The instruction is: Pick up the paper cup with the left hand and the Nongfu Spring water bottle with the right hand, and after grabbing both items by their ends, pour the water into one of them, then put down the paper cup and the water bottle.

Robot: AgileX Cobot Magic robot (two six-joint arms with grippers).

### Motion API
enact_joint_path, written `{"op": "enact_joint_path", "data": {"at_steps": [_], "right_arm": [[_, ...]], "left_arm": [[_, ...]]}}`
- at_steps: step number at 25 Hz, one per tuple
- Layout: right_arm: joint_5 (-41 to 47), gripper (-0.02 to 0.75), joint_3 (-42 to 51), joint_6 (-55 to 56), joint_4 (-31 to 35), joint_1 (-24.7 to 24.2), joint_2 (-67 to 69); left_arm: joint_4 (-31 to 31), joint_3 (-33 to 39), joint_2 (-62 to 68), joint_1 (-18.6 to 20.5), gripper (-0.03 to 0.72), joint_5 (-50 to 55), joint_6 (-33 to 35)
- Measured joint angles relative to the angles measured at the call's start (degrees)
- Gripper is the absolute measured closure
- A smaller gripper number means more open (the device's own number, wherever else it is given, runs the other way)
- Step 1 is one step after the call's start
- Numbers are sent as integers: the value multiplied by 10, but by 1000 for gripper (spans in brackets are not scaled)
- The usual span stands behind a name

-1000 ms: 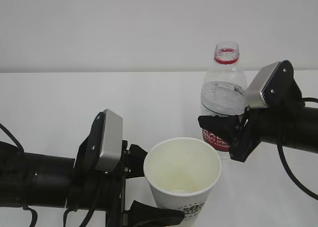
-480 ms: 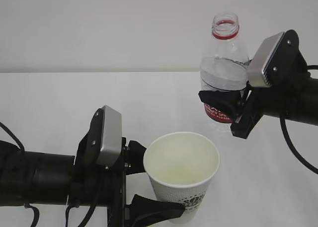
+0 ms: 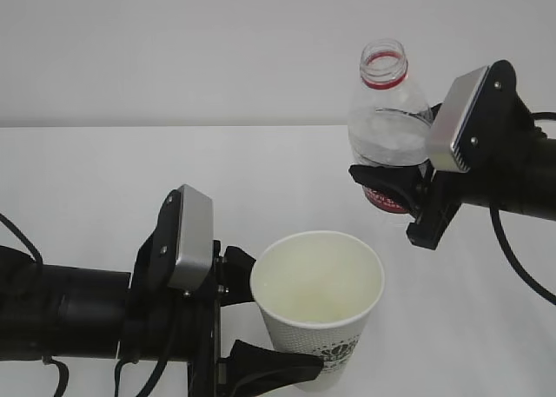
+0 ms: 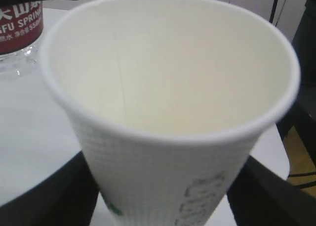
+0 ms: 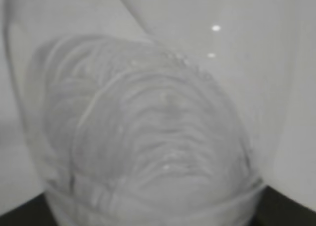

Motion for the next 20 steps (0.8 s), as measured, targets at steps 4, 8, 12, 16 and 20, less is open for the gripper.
{"op": "enact_joint_path", "data": {"at_steps": [4, 8, 12, 16, 20], "right_arm": [[1, 322, 0, -20, -1, 0, 0], [1, 322, 0, -49, -1, 0, 0], [1, 322, 0, -78, -1, 0, 0], [1, 322, 0, -107, -1, 0, 0], [-5, 322, 0, -132, -1, 0, 0]], "left_arm": [[0, 0, 0, 0, 130, 0, 0], [0, 0, 0, 0, 135, 0, 0], [0, 0, 0, 0, 136, 0, 0], [0, 0, 0, 0, 138, 0, 0], [0, 0, 0, 0, 139, 0, 0]]}}
